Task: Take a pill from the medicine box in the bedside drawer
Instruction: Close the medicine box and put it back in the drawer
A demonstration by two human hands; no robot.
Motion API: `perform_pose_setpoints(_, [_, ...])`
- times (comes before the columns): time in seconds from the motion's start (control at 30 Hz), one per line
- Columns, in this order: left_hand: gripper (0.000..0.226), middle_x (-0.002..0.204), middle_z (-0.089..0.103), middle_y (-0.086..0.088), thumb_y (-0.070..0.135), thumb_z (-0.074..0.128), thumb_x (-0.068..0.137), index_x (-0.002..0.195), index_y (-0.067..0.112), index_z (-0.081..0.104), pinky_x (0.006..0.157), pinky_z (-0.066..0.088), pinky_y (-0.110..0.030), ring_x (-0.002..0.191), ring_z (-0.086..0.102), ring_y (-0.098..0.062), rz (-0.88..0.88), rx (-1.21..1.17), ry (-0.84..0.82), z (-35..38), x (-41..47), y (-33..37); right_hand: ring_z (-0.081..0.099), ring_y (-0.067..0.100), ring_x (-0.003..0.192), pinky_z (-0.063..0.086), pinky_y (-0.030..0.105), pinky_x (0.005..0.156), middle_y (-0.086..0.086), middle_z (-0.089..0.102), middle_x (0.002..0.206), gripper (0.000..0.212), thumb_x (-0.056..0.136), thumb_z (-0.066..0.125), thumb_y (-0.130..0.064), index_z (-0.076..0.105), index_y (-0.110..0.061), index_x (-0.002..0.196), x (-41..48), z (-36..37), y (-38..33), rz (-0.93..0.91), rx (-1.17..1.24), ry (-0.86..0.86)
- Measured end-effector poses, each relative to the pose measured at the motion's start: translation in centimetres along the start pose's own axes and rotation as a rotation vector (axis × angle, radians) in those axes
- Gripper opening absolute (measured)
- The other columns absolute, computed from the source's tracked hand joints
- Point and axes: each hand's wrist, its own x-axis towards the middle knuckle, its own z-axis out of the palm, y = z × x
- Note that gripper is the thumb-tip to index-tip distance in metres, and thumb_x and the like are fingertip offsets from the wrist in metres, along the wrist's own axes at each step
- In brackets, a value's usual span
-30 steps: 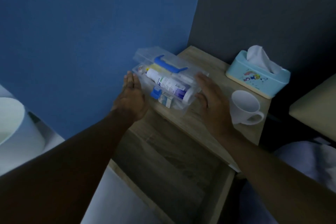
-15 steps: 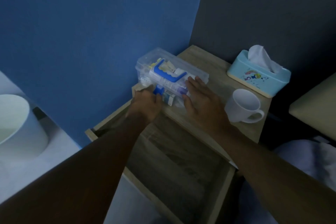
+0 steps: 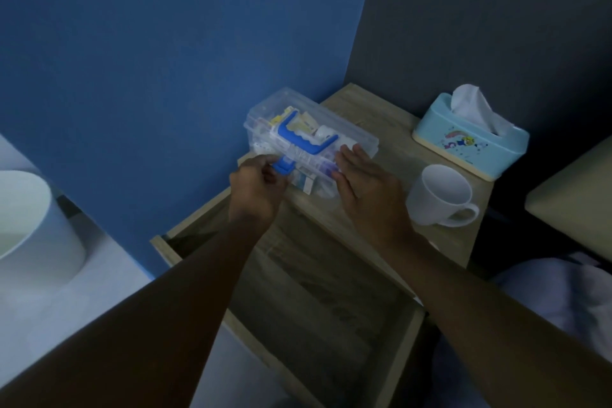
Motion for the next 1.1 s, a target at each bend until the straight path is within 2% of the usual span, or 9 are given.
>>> perform_pose_setpoints(0.13, [0.035,0.091,0.064,0.000,0.010,0.074,0.081,0.116,0.015,0.068,0.066,0.041,0.004,0.073,0.057,-0.001,0.050,-0.002,0.052,0.1,0.3,0.1,0.058,0.025,0.129,0.047,0.033,0.107,0.015,0.065,0.130,0.034,0.100,0.056,-0.023,0.065,-0.002,0.125,0.0,0.2,-0.1,0.009,0.007,0.023])
perform_pose_setpoints(0.27, [0.040,0.104,0.064,0.000,0.017,0.074,0.082,0.121,0.018,0.064,0.072,0.045,-0.007,0.090,0.061,-0.007,0.074,-0.003,0.063,0.2,0.2,-0.4,0.058,0.025,0.130,0.044,0.030,0.107,0.015,0.064,0.131,0.034,0.100,0.055,-0.022,0.065,-0.002,0.126,0.0,0.2,-0.2,0.025,0.014,0.027])
perform_pose_setpoints(0.37, [0.041,0.113,0.066,0.002,0.015,0.071,0.084,0.124,0.019,0.063,0.073,0.047,-0.002,0.098,0.062,-0.004,0.087,-0.054,0.067,0.6,-0.2,-0.6,0.058,0.024,0.129,0.042,0.027,0.107,0.014,0.065,0.131,0.034,0.100,0.056,-0.023,0.065,-0.003,0.126,0.0,0.2,-0.2,0.030,0.012,0.032])
perform_pose_setpoints(0.47, [0.042,0.111,0.067,0.007,0.015,0.070,0.084,0.125,0.021,0.062,0.075,0.047,0.001,0.097,0.065,-0.001,0.047,-0.145,0.074,0.8,-0.3,-0.7,0.057,0.023,0.130,0.043,0.028,0.108,0.014,0.064,0.132,0.034,0.101,0.055,-0.023,0.065,-0.003,0.126,0.1,0.4,-0.2,0.035,0.020,0.029])
perform_pose_setpoints(0.57, [0.041,0.096,0.068,0.016,0.015,0.073,0.083,0.121,0.026,0.063,0.072,0.050,-0.003,0.087,0.064,0.006,0.028,-0.200,0.097,0.9,-0.3,-0.7,0.057,0.023,0.131,0.045,0.030,0.108,0.013,0.064,0.133,0.035,0.101,0.054,-0.024,0.064,-0.003,0.127,-0.1,0.4,-0.2,0.046,0.035,0.028])
perform_pose_setpoints(0.8, [0.031,0.089,0.067,0.011,0.016,0.074,0.079,0.105,0.031,0.064,0.070,0.055,-0.016,0.075,0.064,-0.001,-0.043,-0.355,0.157,1.5,-0.2,-1.1,0.055,0.021,0.132,0.041,0.027,0.111,0.013,0.064,0.133,0.035,0.102,0.051,-0.025,0.064,-0.004,0.128,-0.1,0.5,-0.2,0.050,0.050,0.027])
perform_pose_setpoints(0.9, [0.029,0.086,0.069,0.010,0.017,0.073,0.079,0.106,0.027,0.067,0.068,0.053,-0.012,0.072,0.064,0.002,-0.050,-0.364,0.191,1.8,-0.4,-1.0,0.056,0.022,0.131,0.045,0.030,0.109,0.013,0.064,0.132,0.035,0.102,0.052,-0.025,0.064,-0.003,0.127,0.0,0.4,-0.2,0.052,0.059,0.033])
perform_pose_setpoints(1.0, [0.032,0.081,0.071,0.010,0.029,0.075,0.081,0.112,0.022,0.071,0.065,0.050,-0.005,0.070,0.066,0.003,-0.031,-0.340,0.211,1.8,-0.3,0.1,0.056,0.022,0.132,0.046,0.031,0.108,0.013,0.064,0.133,0.036,0.102,0.052,-0.025,0.064,-0.004,0.128,0.0,0.2,-0.3,0.047,0.042,0.012])
perform_pose_setpoints(1.1, [0.028,0.096,0.071,0.003,0.027,0.073,0.083,0.107,0.012,0.073,0.068,0.046,0.001,0.078,0.065,0.002,0.024,-0.238,0.249,1.9,0.4,1.0,0.056,0.022,0.132,0.046,0.030,0.108,0.012,0.063,0.134,0.037,0.103,0.050,-0.027,0.064,-0.005,0.128,0.1,0.1,-0.3,0.048,0.035,-0.001])
